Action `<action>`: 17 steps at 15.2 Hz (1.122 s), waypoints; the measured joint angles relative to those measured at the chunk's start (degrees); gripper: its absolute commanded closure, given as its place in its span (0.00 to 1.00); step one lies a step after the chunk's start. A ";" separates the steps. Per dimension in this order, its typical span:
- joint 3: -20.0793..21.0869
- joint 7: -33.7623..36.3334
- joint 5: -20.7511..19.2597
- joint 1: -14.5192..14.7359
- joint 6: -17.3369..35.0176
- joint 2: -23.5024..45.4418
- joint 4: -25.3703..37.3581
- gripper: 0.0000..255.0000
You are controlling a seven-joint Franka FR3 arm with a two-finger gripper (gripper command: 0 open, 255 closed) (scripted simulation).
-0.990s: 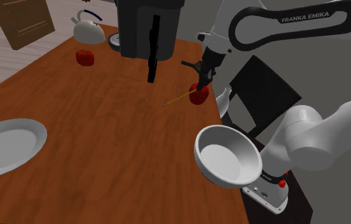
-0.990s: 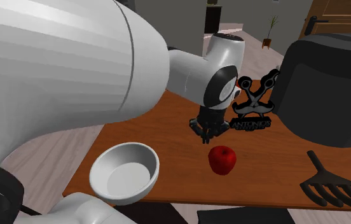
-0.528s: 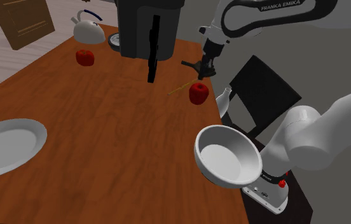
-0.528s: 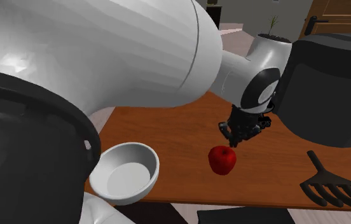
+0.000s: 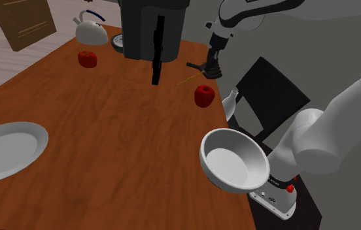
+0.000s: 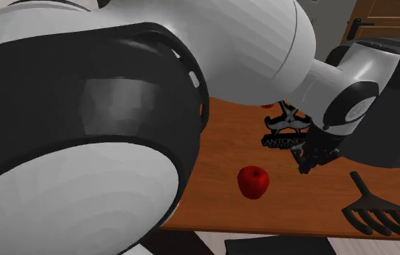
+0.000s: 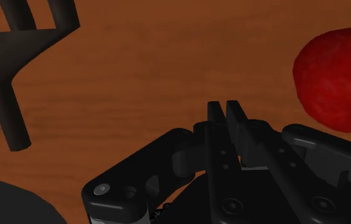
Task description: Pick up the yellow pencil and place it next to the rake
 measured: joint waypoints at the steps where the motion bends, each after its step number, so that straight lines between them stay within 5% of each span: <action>1: -0.74 -1.42 0.88 -0.23 -0.58 1.83 2.13 1.00; 17: -1.91 -6.54 5.50 -0.67 10.05 8.94 -2.62 1.00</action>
